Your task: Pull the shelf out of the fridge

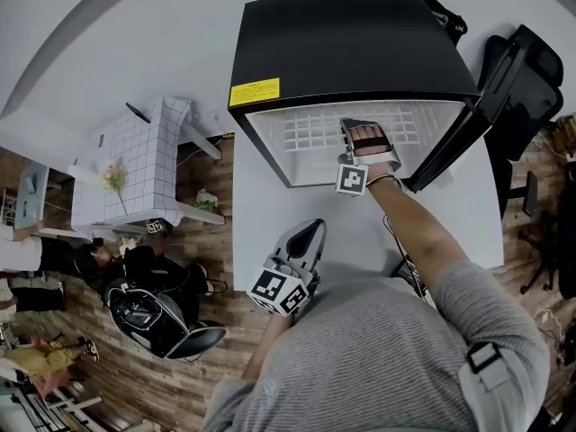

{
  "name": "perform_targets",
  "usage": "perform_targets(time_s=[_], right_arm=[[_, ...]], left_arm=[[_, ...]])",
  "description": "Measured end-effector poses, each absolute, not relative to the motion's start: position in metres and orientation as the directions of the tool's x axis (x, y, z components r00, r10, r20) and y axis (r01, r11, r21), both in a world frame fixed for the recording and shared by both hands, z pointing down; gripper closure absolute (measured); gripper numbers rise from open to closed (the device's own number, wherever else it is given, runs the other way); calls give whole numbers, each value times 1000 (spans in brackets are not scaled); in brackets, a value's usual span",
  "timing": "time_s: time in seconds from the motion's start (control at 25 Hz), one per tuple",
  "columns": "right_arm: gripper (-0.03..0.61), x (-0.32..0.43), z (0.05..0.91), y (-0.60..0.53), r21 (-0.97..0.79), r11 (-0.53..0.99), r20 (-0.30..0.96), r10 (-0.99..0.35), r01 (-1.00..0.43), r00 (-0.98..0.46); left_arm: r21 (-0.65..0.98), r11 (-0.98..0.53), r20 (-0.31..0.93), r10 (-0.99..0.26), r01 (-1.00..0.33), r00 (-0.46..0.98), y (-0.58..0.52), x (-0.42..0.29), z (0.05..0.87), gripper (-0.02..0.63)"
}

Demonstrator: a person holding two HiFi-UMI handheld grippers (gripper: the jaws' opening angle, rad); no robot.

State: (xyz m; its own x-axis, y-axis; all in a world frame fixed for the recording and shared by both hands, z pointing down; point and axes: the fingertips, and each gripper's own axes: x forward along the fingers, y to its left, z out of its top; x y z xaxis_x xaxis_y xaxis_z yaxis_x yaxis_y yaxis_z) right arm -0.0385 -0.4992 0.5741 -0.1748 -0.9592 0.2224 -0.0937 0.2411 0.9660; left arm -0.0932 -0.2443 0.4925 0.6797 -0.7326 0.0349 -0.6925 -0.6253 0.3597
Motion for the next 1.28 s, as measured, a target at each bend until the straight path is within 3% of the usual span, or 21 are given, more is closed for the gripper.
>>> perform_targets(time_s=[0.16, 0.44, 1.28], right_arm=[[540, -38, 575, -499, 963, 251, 231, -957, -101, -176], [540, -38, 574, -497, 960, 258, 236, -954, -110, -184], [541, -36, 574, -490, 962, 249, 230, -960, -111, -159]], left_arm=[[280, -660, 40, -718, -698, 695, -269, -85, 494, 601], [-1, -631, -2, -776, -776, 631, -313, -81, 471, 601], [52, -558, -45, -830, -828, 556, -308, -101, 460, 601]])
